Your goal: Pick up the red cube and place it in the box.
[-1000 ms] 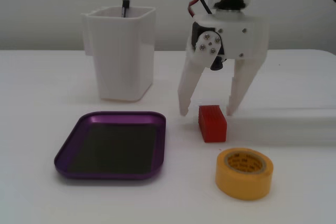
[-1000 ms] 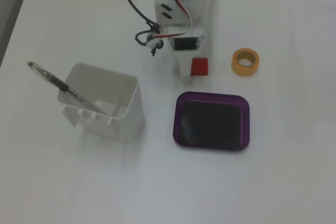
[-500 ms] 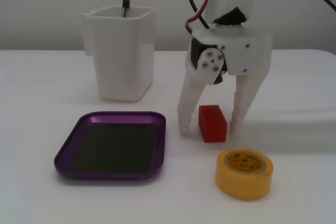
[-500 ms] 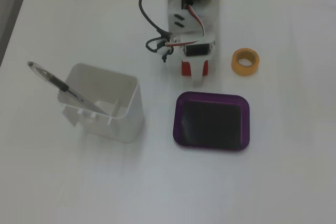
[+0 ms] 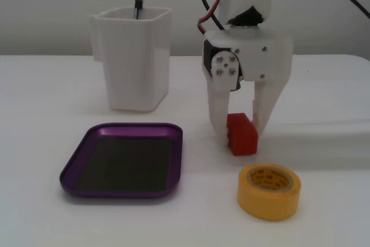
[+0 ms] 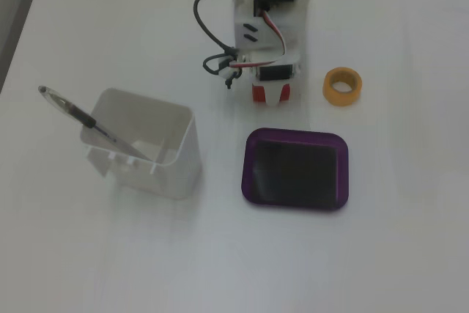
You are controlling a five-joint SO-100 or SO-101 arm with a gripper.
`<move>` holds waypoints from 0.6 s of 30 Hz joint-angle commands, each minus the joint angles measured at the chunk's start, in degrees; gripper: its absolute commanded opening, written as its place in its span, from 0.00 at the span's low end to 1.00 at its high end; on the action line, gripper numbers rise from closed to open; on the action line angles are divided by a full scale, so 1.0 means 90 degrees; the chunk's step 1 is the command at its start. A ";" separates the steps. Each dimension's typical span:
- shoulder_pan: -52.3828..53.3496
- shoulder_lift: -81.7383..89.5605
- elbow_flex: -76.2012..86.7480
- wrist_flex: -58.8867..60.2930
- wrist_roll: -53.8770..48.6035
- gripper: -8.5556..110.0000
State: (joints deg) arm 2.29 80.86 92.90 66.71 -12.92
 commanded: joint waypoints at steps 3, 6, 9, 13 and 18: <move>-0.0098 0.2109 -0.0820 0.0654 0.0029 0.07; -0.0518 0.2998 -0.1035 0.0693 -0.0029 0.07; -0.0879 0.3555 -0.0986 0.0596 -0.0049 0.07; -0.0986 0.3154 -0.0977 -0.0137 0.0039 0.07; -0.0811 0.1729 -0.1172 -0.0850 0.0771 0.07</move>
State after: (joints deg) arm -5.10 101.25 85.61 63.11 -9.40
